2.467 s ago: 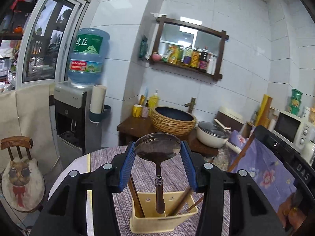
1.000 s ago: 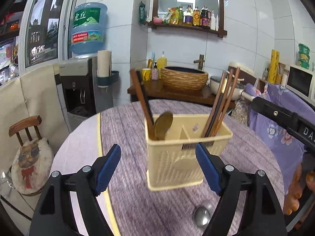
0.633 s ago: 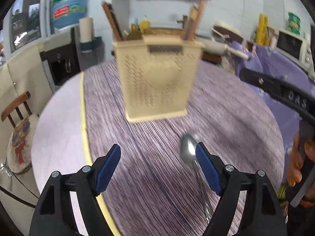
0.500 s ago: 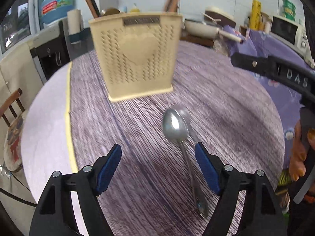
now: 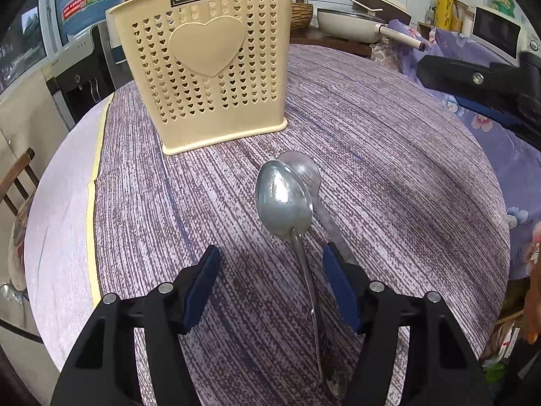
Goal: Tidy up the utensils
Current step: 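Move both open tools back down to the spoons on the table, then grasp a metal spoon with the left tool while the right tool grasps a white plastic spoon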
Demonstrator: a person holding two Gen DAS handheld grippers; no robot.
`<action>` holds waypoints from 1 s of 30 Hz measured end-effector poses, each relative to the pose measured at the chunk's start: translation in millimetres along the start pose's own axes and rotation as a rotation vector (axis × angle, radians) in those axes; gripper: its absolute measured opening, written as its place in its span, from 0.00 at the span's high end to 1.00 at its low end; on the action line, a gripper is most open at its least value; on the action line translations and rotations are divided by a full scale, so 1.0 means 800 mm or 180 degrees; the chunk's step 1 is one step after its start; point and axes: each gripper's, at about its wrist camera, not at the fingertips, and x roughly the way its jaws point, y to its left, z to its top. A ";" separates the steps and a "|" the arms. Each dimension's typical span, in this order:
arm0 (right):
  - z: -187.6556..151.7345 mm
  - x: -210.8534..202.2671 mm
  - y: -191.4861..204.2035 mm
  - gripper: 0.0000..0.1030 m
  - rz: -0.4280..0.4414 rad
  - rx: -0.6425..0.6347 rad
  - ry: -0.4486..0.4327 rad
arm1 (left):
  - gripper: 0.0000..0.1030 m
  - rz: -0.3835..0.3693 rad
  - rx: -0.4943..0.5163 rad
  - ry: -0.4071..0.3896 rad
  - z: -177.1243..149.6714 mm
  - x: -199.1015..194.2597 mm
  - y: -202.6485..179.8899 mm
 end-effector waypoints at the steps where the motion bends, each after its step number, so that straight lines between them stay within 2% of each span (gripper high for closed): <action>1: 0.000 0.000 -0.001 0.36 0.0005 0.0008 0.0001 | 0.39 0.0001 -0.0010 0.0004 0.003 0.002 0.000; 4: -0.001 0.001 -0.004 0.36 -0.0015 0.0031 0.0005 | 0.39 0.0027 -0.0020 -0.0001 0.012 0.010 -0.003; 13: -0.005 0.007 -0.011 0.36 -0.0083 0.0092 0.0076 | 0.49 0.0084 -0.0116 0.0022 0.031 0.022 -0.005; 15: -0.005 0.009 -0.011 0.36 -0.0083 0.0092 0.0092 | 0.52 0.0095 -0.0117 0.0011 0.032 0.022 -0.007; 17: -0.005 0.012 -0.009 0.36 -0.0100 0.0083 0.0121 | 0.62 0.0105 -0.0125 -0.0008 0.032 0.021 -0.007; 24: -0.011 0.023 -0.008 0.36 -0.0081 0.0092 0.0258 | 0.62 0.0077 -0.0181 -0.0013 0.027 0.017 0.011; 30: -0.024 0.052 0.017 0.36 0.0112 -0.0043 0.0570 | 0.62 0.0154 -0.0335 0.0003 0.020 0.013 0.045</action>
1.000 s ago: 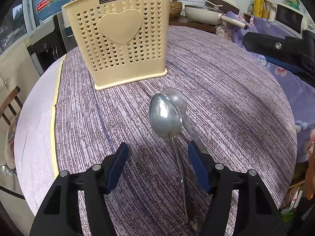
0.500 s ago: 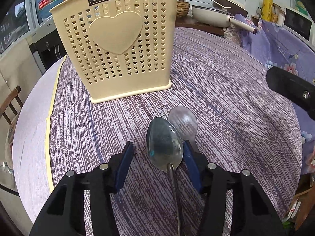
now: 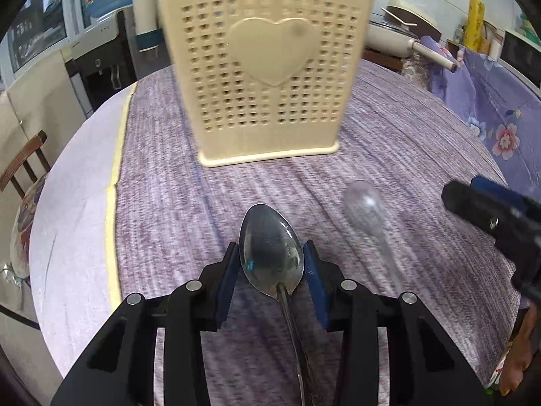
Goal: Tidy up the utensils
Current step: 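Grasp a metal spoon with the left tool while the right tool grasps a white plastic spoon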
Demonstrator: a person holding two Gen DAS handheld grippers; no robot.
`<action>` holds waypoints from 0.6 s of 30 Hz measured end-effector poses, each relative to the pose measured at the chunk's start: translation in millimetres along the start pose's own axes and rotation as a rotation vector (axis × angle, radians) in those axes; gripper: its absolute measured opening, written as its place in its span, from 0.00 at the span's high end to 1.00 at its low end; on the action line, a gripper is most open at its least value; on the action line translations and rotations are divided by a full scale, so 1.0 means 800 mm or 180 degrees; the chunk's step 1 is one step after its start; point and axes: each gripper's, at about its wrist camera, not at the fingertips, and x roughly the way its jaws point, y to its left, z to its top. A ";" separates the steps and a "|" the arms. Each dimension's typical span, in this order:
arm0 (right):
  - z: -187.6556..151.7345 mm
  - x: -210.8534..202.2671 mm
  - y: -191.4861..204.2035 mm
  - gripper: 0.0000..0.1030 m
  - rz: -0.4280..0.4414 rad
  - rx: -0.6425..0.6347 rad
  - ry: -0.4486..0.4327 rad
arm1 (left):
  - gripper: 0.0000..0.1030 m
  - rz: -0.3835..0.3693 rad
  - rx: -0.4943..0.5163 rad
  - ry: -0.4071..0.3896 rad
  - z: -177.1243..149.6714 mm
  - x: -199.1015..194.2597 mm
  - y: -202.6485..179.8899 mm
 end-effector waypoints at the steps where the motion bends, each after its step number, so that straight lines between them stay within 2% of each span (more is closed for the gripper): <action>1: -0.001 0.007 0.005 0.36 0.0019 -0.0042 0.0068 | 0.62 0.0011 -0.0035 0.0003 -0.001 -0.001 0.006; 9: -0.013 0.050 0.054 0.36 0.0021 -0.0414 0.0422 | 0.62 0.0050 -0.0132 -0.0012 -0.006 -0.006 0.032; 18: -0.009 0.074 0.068 0.40 -0.0124 -0.0582 0.0513 | 0.62 -0.0007 -0.0135 -0.0020 -0.009 -0.009 0.046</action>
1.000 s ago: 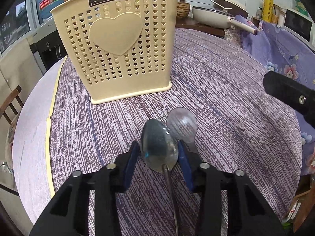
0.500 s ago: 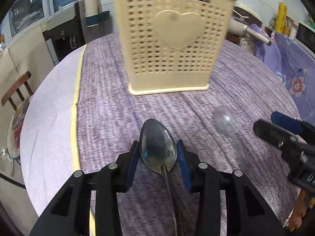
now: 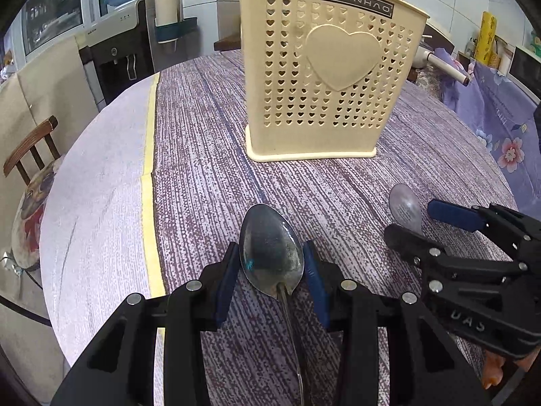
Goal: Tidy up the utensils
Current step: 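Grasp a metal spoon with the left tool while the right tool grasps a white plastic spoon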
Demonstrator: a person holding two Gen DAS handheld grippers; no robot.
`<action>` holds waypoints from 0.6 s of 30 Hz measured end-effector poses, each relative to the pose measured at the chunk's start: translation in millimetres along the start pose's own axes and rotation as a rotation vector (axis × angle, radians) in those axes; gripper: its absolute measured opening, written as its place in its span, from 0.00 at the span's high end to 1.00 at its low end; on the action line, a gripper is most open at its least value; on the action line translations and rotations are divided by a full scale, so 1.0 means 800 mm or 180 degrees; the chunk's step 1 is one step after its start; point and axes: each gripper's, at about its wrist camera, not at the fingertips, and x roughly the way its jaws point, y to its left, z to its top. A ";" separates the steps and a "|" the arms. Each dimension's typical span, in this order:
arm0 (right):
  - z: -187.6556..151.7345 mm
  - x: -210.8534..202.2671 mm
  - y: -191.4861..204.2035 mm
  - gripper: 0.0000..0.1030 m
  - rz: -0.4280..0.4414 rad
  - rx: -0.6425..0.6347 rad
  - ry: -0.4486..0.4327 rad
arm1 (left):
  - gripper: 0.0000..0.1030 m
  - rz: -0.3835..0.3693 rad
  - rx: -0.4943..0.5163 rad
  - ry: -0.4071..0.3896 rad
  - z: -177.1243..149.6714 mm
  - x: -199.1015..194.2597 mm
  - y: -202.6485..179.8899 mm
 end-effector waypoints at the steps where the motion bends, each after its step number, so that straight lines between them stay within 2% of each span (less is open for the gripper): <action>1: 0.001 0.002 0.001 0.41 -0.0021 -0.0016 -0.0002 | 0.62 -0.0001 -0.0002 -0.0001 0.000 0.000 0.001; 4: 0.004 0.005 0.006 0.47 -0.0127 -0.0062 -0.0017 | 0.62 0.0011 0.0012 -0.0004 0.001 0.001 0.002; 11: 0.006 0.005 0.006 0.64 -0.0147 -0.0064 -0.0069 | 0.62 0.0029 -0.0008 -0.0008 0.004 0.003 0.005; 18: 0.008 0.005 0.004 0.64 -0.0128 -0.0058 -0.0082 | 0.62 0.0022 -0.0039 -0.0007 0.007 0.003 0.007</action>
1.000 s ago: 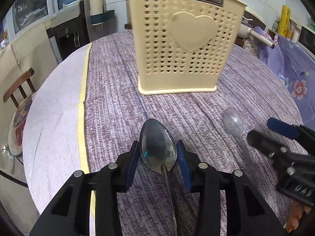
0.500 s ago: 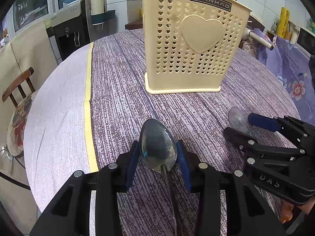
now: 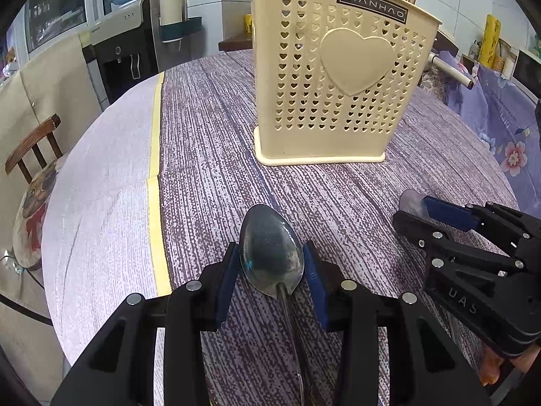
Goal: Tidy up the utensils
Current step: 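Grasp a metal spoon with the left tool while the right tool grasps a white plastic spoon, then lift both spoons and carry them above the cream holder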
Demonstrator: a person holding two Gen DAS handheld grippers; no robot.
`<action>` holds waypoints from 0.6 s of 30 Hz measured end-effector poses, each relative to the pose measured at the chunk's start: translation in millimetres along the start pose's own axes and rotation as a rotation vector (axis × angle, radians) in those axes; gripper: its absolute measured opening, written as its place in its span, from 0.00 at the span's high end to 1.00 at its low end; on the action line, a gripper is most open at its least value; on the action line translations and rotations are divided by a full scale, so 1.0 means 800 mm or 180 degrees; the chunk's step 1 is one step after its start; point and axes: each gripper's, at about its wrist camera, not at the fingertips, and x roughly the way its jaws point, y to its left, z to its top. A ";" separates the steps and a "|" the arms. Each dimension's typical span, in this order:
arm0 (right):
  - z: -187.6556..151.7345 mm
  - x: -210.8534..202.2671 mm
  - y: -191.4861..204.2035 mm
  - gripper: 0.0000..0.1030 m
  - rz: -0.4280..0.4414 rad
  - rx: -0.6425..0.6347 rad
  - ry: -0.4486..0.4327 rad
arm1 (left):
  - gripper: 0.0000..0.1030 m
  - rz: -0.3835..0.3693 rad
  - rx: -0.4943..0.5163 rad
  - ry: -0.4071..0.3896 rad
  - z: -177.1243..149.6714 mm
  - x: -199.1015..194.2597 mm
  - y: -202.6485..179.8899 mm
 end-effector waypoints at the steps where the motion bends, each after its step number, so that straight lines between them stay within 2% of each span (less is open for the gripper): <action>1: 0.000 -0.001 -0.001 0.64 0.0012 0.0016 -0.0016 | 0.62 -0.0005 -0.0007 -0.0003 0.000 0.000 0.001; 7: 0.005 -0.019 -0.015 0.64 0.0115 0.0150 -0.0175 | 0.62 -0.0051 -0.0045 -0.0144 0.007 -0.013 0.002; 18: 0.026 -0.095 -0.039 0.64 0.0392 0.0407 -0.0665 | 0.63 -0.0172 -0.0036 -0.0578 0.031 -0.064 -0.001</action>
